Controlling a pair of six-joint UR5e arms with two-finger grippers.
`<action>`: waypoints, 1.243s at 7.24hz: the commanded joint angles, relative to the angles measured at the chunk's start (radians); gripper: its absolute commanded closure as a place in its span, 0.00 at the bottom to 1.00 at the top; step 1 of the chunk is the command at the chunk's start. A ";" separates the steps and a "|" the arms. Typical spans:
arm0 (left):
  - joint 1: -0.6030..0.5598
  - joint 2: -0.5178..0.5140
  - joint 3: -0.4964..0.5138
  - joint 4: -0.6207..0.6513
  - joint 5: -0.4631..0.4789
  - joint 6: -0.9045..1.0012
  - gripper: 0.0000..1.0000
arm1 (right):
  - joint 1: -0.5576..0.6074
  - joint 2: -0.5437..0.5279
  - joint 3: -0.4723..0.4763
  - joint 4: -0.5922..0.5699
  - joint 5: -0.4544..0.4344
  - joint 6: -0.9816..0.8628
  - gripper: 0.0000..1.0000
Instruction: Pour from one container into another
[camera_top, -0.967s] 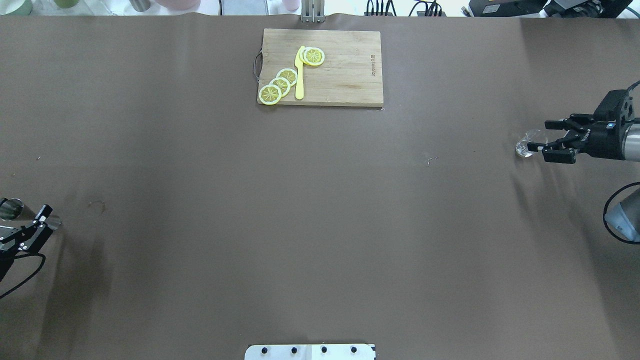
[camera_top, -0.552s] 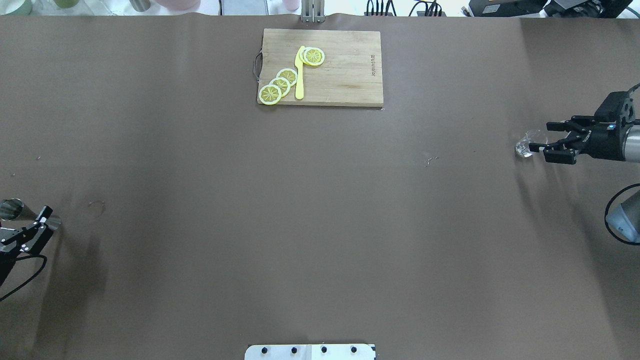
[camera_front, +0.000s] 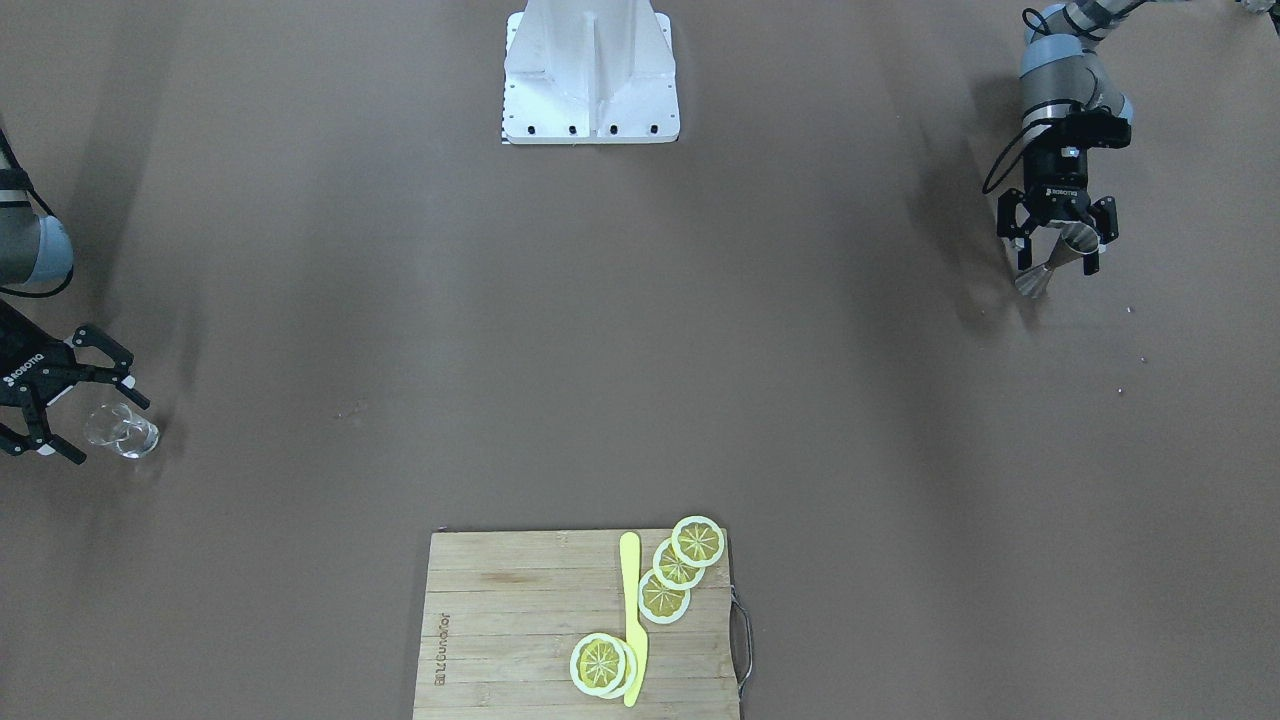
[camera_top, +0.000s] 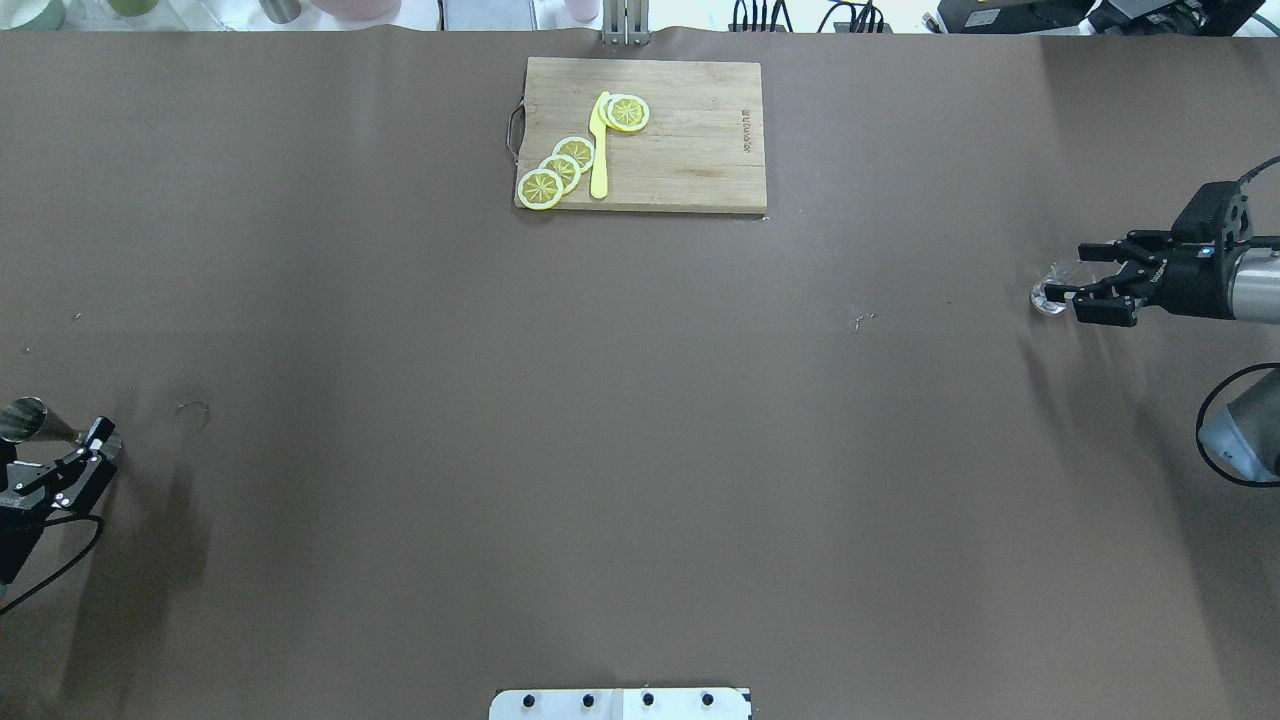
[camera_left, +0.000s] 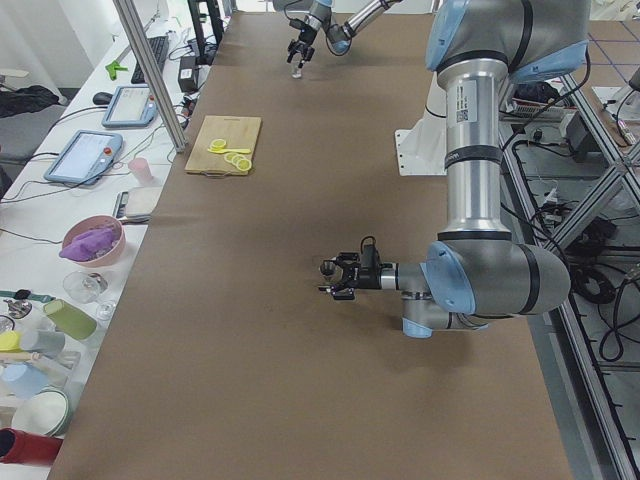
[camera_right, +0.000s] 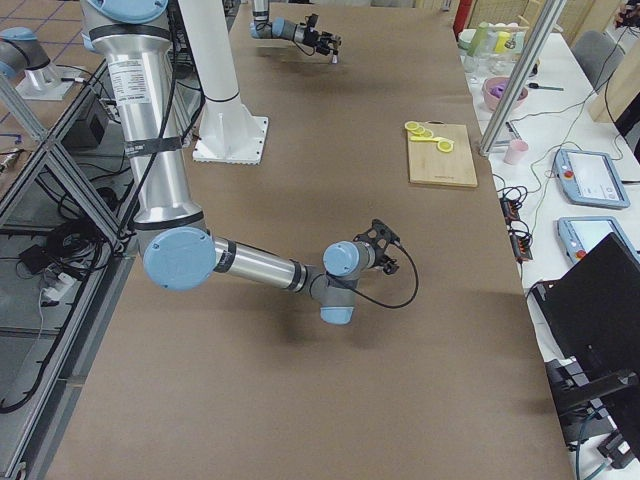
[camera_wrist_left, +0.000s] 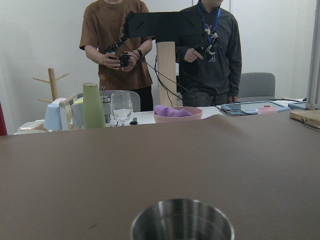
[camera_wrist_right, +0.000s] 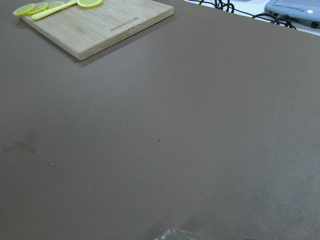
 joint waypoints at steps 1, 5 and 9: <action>0.003 -0.016 0.026 0.000 0.000 -0.020 0.09 | -0.010 0.001 -0.013 0.001 0.000 -0.004 0.11; 0.003 -0.021 0.033 0.000 0.002 -0.043 0.26 | -0.035 0.001 -0.027 0.002 -0.006 -0.046 0.15; 0.003 -0.021 0.033 -0.026 0.002 -0.050 0.46 | -0.035 0.004 -0.025 0.001 -0.009 -0.067 0.25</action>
